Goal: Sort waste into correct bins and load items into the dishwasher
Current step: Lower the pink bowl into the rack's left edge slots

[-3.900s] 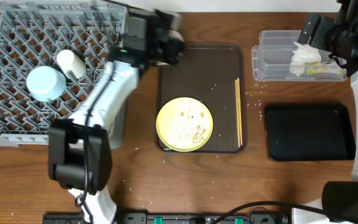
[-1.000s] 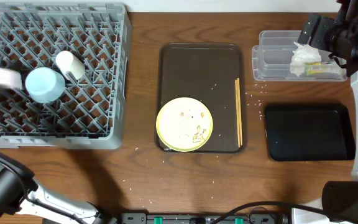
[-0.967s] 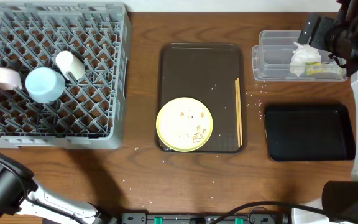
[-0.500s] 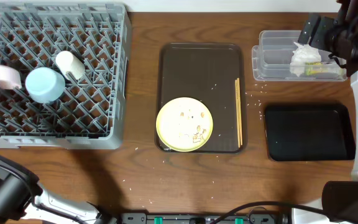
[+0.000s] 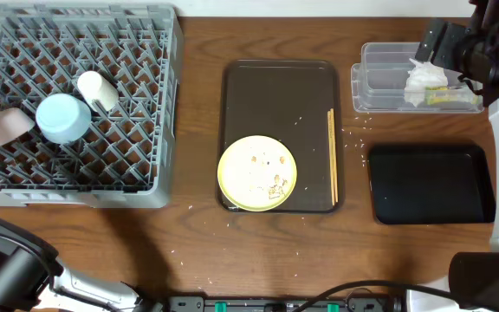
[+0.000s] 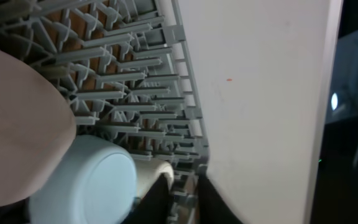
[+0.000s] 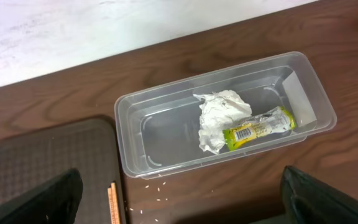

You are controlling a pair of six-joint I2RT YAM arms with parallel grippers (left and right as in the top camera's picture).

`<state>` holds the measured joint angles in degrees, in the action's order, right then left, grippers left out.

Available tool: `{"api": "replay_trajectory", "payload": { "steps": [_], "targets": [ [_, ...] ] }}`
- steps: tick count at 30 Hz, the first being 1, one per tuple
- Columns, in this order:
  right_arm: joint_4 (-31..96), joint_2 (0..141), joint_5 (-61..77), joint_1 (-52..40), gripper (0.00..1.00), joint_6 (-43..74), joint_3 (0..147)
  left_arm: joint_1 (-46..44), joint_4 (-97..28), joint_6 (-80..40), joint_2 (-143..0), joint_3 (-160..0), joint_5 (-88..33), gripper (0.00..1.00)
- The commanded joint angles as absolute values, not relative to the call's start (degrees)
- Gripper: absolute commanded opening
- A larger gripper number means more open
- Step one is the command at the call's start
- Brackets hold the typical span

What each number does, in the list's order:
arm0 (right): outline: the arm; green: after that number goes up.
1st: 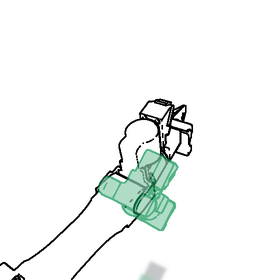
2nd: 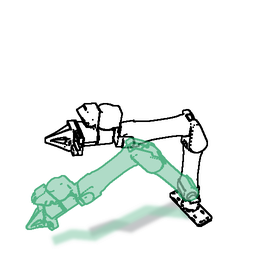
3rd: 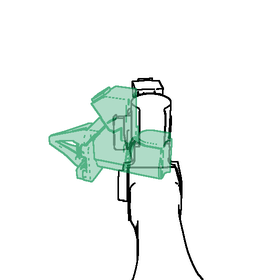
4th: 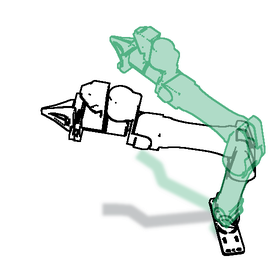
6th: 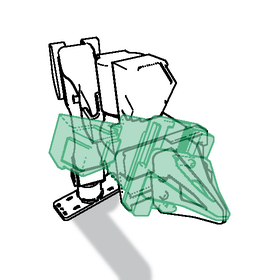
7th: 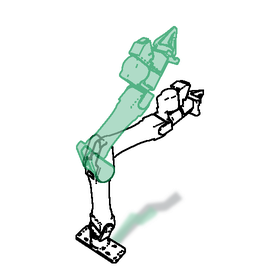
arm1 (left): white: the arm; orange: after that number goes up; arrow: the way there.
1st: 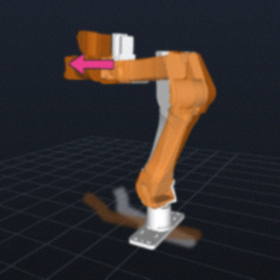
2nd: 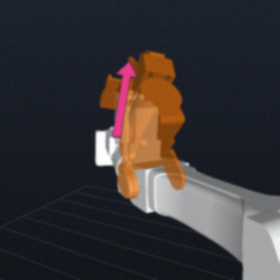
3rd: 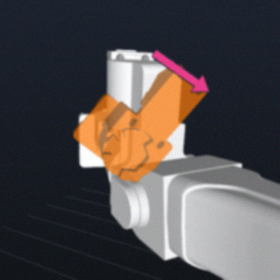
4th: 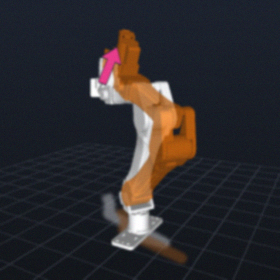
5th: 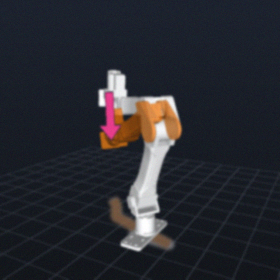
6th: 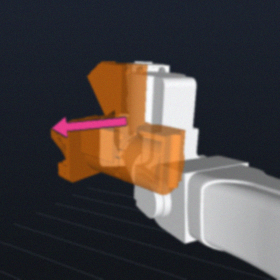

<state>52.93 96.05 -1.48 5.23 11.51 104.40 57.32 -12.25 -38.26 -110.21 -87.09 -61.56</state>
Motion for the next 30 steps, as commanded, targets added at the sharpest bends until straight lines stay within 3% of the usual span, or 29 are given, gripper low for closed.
{"api": "replay_trajectory", "payload": {
  "steps": [1, 7, 10, 18, 30],
  "targets": [
    [53.04, 96.01, -1.65, 5.72, 0.99, 11.09, 104.55, 56.36, -12.14, -34.81, -108.97, -87.33, -60.07, 0.08],
    [53.04, 96.01, -1.65, 5.72, 0.99, 11.09, 104.55, 51.64, -12.86, -20.27, -108.97, -87.33, -42.39, 0.08],
    [53.04, 96.01, -1.65, 5.72, 0.99, 11.09, 104.55, 48.73, -12.03, -18.57, -108.97, -87.33, -28.99, 0.07],
    [53.04, 96.01, -1.67, 5.72, 0.99, 11.09, 104.55, 45.76, -13.69, -7.14, -109.56, -87.31, -9.87, 0.08],
    [53.04, 96.01, -1.65, 5.72, 0.99, 11.09, 104.55, 45.93, -15.33, -7.07, -113.14, -87.31, -9.87, 0.08]
  ]
}}
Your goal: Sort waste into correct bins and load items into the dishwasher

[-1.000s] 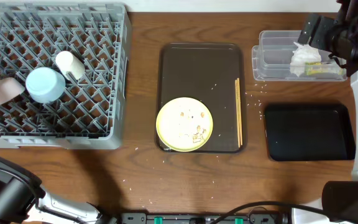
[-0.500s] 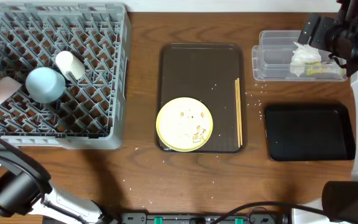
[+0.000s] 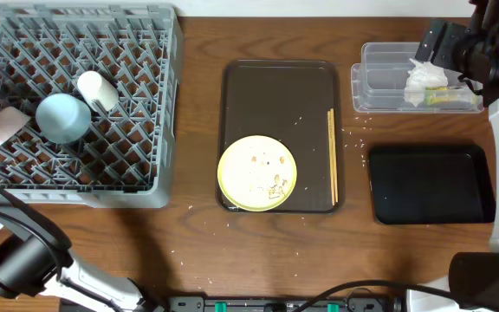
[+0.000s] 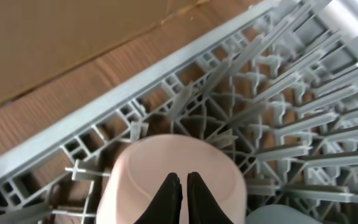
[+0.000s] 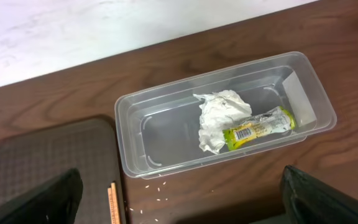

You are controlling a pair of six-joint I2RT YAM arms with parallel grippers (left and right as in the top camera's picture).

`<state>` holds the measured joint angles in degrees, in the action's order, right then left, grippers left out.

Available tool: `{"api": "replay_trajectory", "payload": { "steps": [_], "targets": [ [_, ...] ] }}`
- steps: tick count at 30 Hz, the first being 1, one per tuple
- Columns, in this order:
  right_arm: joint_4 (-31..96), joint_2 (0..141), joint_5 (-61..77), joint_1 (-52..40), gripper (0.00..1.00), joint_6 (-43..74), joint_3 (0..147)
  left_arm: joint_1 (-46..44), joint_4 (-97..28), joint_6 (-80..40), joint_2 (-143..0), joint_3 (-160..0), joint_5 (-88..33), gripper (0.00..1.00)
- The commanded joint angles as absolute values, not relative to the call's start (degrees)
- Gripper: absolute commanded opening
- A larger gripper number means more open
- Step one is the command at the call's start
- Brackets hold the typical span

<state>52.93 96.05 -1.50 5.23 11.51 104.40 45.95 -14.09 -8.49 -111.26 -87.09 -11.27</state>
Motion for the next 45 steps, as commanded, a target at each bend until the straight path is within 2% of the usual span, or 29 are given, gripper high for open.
{"api": "replay_trajectory", "payload": {
  "steps": [1, 6, 16, 19, 24, 33, 45],
  "targets": [
    [53.04, 96.01, -1.65, 5.72, 0.99, 11.09, 104.55, 45.93, -15.86, -7.09, -113.14, -87.31, -9.93, 0.08],
    [53.04, 96.01, -1.67, 5.72, 0.99, 11.09, 104.55, 46.06, -19.03, -7.09, -113.14, -87.33, -12.47, 0.08],
    [53.04, 96.01, -1.65, 5.72, 0.99, 11.09, 104.55, 47.86, -21.04, -8.91, -107.7, -87.33, -30.87, 0.08],
    [53.04, 96.01, -1.67, 5.72, 0.99, 11.09, 104.55, 47.94, -21.04, -8.86, -105.23, -87.33, -32.45, 0.08],
    [53.04, 96.01, -1.67, 5.72, 0.99, 11.09, 104.55, 47.77, -20.78, -8.84, -103.35, -87.33, -32.12, 0.08],
    [53.04, 96.01, -1.65, 5.72, 0.99, 11.09, 104.55, 47.77, -16.99, -8.8, -104.16, -87.33, -16.27, 0.08],
    [53.04, 96.01, -1.67, 5.72, 0.99, 11.07, 104.55, 47.66, -11.4, -8.6, -112.51, -87.33, -15.77, 0.08]
  ]
}}
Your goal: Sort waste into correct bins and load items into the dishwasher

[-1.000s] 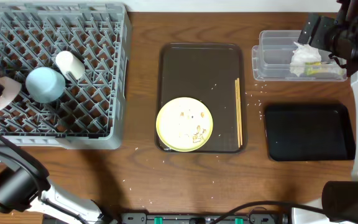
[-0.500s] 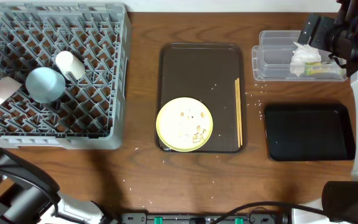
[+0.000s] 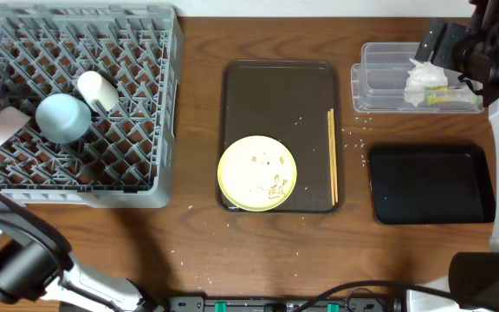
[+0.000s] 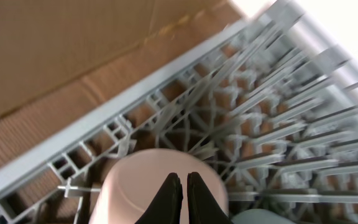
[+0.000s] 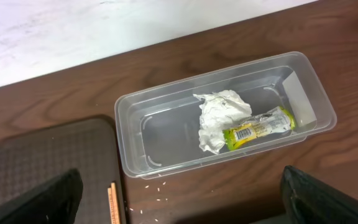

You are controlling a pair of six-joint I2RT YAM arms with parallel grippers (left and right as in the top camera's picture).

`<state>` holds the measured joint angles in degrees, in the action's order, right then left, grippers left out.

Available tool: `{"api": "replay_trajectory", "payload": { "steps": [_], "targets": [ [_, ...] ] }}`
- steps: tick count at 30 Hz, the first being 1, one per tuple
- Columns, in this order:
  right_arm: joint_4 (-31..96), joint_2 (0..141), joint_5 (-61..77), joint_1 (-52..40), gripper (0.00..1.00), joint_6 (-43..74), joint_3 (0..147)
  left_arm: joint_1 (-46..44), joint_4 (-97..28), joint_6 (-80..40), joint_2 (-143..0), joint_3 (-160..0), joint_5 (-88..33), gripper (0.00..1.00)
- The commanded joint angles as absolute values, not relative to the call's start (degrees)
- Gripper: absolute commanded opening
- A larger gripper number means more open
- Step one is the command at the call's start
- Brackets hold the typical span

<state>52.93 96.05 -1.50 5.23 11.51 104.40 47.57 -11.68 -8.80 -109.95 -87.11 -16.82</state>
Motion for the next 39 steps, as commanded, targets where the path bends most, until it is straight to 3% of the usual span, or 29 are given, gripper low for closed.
{"api": "replay_trajectory", "payload": {
  "steps": [1, 24, 32, 39],
  "targets": [
    [53.04, 96.01, -1.65, 5.72, 0.99, 11.09, 104.55, 47.66, -11.4, -8.6, -112.86, -87.33, -15.79, 0.08],
    [53.04, 96.01, -1.65, 5.72, 0.99, 11.09, 104.55, 47.88, -26.11, -8.6, -112.64, -87.33, -21.61, 0.08],
    [53.04, 96.01, -1.67, 5.72, 0.99, 11.09, 104.55, 47.81, -26.7, -8.6, -111.31, -87.33, -30.28, 0.08],
    [53.04, 96.01, -1.65, 5.72, 0.99, 11.09, 104.55, 47.83, -25.23, -8.6, -111.07, -87.33, -30.48, 0.08]
  ]
}}
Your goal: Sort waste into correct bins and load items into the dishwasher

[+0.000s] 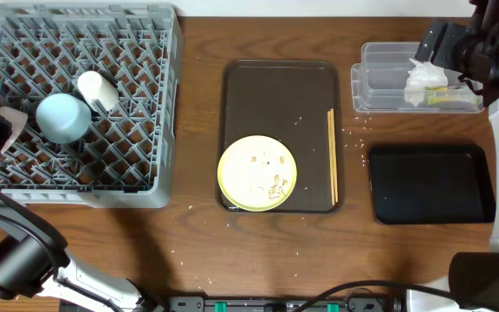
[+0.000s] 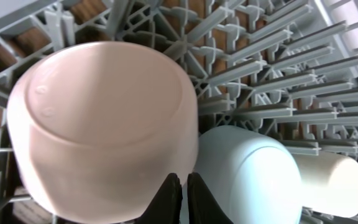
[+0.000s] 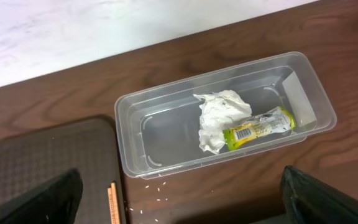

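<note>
A pink cup stands bottom-up in the grey dishwasher rack, by its left edge, touching a light blue cup. My left gripper is shut on the pink cup's lower wall; from overhead only a sliver of the pink cup shows beside it. A cream cup lies further in. A yellow plate with food scraps and wooden chopsticks rest on the brown tray. My right gripper hangs open in front of the clear bin.
The clear bin holds a crumpled napkin and a green wrapper. A black bin sits at the front right. Rice grains are scattered on the wood between the tray and the bins.
My left gripper has moved further over the rack with the pink cup. The cup now stands bottom-up against the blue cup. The right arm has not moved.
The pink cup first lay at the rack's left edge with my left gripper off to the side. Then the gripper was shut on the cup at that edge, and stayed there. Now the cup stands upside down beside the blue cup.
</note>
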You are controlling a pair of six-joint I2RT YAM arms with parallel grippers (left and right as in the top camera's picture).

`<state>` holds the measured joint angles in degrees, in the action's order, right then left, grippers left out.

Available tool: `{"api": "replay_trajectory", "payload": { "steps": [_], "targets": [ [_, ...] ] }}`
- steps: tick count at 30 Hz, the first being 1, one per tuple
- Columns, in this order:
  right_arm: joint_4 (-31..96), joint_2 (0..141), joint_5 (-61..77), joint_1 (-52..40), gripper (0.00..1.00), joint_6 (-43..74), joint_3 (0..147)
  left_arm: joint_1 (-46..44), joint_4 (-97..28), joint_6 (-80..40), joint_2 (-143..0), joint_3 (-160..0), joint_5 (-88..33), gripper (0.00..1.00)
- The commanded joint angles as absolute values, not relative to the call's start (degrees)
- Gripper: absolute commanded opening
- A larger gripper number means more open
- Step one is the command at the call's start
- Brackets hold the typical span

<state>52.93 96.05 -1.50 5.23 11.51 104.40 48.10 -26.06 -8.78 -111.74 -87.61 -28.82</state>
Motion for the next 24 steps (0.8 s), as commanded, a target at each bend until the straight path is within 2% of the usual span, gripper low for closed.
{"api": "replay_trajectory", "payload": {
  "steps": [1, 7, 13, 24],
  "targets": [
    [53.04, 96.01, -1.65, 5.72, 0.99, 11.09, 104.55, 47.83, -24.58, -8.6, -110.72, -87.33, -30.48, 0.08],
    [53.04, 96.01, -1.65, 5.72, 0.99, 11.07, 104.55, 47.81, -16.71, -8.6, -108.25, -87.33, -28.84, 0.08],
    [53.04, 96.01, -1.67, 5.72, 0.99, 11.09, 104.55, 47.81, -15.75, -7.66, -109.06, -87.33, -14.0, 0.08],
    [53.04, 96.01, -1.65, 5.72, 0.99, 11.09, 104.55, 47.7, -16.23, -5.8, -112.31, -87.33, -16.47, 0.08]
  ]
}}
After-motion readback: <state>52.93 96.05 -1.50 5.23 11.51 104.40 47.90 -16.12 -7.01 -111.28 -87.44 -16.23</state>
